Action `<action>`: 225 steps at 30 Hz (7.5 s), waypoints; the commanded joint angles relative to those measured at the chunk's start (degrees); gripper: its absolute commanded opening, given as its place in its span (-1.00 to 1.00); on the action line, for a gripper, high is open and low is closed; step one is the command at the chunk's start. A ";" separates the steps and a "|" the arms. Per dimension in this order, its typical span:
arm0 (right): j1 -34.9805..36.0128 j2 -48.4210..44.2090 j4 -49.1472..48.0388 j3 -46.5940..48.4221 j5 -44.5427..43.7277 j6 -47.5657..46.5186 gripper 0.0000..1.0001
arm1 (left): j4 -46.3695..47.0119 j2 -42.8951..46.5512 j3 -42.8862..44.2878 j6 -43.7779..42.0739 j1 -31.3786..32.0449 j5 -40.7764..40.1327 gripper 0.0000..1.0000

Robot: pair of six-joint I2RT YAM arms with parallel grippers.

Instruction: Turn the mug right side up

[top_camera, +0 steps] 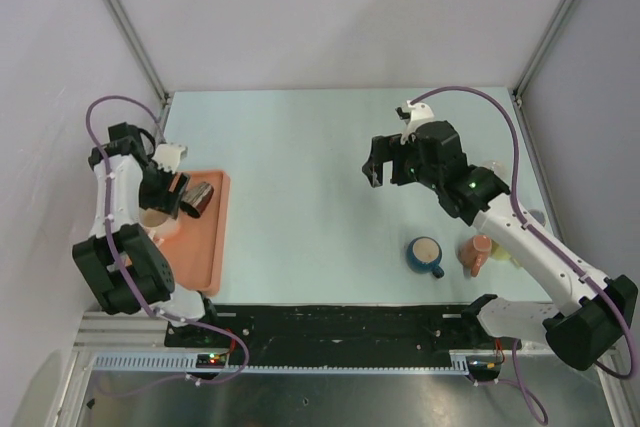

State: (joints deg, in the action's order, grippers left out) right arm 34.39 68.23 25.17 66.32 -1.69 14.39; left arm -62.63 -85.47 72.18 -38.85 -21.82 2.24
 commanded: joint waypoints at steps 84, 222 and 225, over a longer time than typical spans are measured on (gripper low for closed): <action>-1.51 -4.49 -1.32 -11.75 0.30 0.98 0.99 | 18.21 -11.84 8.36 21.73 1.95 9.78 0.29; -33.12 -20.48 22.36 -13.15 -12.01 19.19 0.92 | 32.53 14.18 -1.38 24.36 6.93 20.48 0.75; -42.10 -15.92 17.02 -13.16 -5.07 10.73 0.83 | 29.70 15.03 -0.23 26.42 7.66 21.80 0.75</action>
State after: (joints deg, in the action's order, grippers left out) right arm 1.06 47.86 47.57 53.56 -15.70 33.76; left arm -25.71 -72.73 69.43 -17.19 -15.16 22.02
